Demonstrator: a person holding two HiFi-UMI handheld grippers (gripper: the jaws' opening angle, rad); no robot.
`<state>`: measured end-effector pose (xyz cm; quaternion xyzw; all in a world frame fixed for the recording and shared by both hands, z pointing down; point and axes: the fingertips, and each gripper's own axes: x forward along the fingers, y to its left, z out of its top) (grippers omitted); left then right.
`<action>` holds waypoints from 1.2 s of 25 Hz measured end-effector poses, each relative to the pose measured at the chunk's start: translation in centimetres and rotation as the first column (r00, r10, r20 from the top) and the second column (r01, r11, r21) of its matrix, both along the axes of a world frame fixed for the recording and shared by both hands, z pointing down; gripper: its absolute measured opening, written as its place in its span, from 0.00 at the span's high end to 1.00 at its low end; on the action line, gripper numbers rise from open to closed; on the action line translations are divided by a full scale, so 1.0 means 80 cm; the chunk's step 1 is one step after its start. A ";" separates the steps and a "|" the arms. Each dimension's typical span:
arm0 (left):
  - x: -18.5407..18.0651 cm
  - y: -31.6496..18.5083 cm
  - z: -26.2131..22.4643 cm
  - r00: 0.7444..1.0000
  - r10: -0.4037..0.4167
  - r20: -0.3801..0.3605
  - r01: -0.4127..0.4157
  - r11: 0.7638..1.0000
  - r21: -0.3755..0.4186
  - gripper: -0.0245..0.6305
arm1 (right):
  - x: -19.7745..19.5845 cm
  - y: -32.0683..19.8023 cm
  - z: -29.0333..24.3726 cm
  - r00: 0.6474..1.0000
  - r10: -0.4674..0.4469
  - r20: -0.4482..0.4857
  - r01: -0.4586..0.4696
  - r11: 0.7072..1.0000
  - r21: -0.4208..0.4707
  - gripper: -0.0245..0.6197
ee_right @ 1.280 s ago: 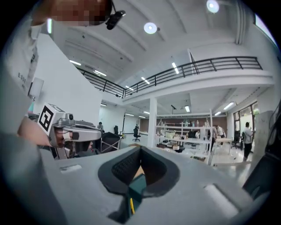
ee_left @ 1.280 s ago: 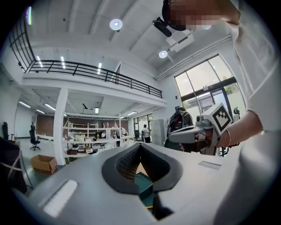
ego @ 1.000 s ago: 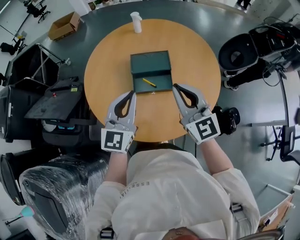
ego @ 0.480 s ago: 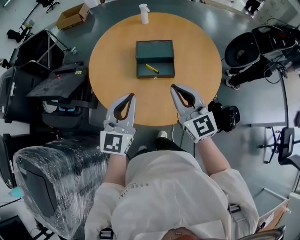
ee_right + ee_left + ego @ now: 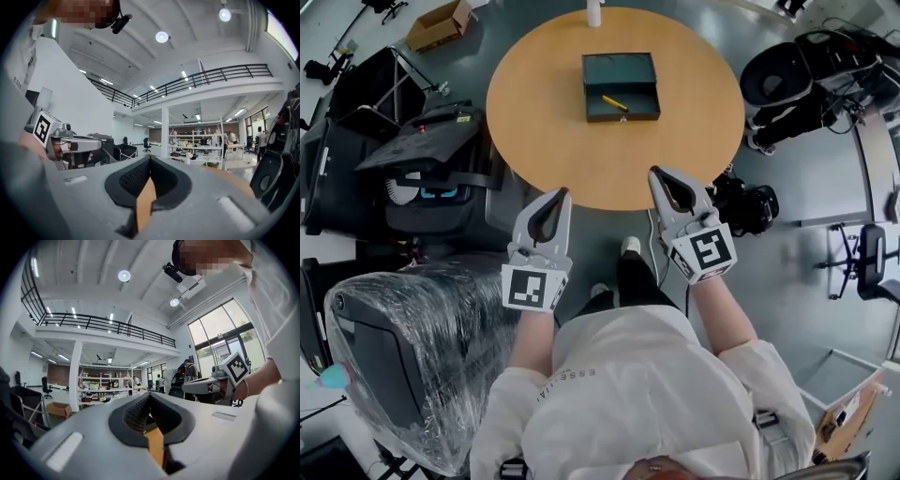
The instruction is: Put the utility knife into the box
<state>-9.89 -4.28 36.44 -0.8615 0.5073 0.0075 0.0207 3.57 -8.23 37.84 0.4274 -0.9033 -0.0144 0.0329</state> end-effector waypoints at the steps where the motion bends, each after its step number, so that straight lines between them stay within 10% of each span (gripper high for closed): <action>1: -0.002 0.011 0.004 1.000 0.010 -0.006 -0.010 1.000 -0.011 0.94 | -0.005 0.013 0.002 1.000 0.010 0.004 -0.010 1.000 -0.007 0.97; 30: 0.093 0.114 -0.005 0.996 0.087 0.013 -0.087 0.996 0.014 0.94 | 0.064 0.152 -0.003 1.000 -0.026 0.015 0.026 0.998 -0.054 0.98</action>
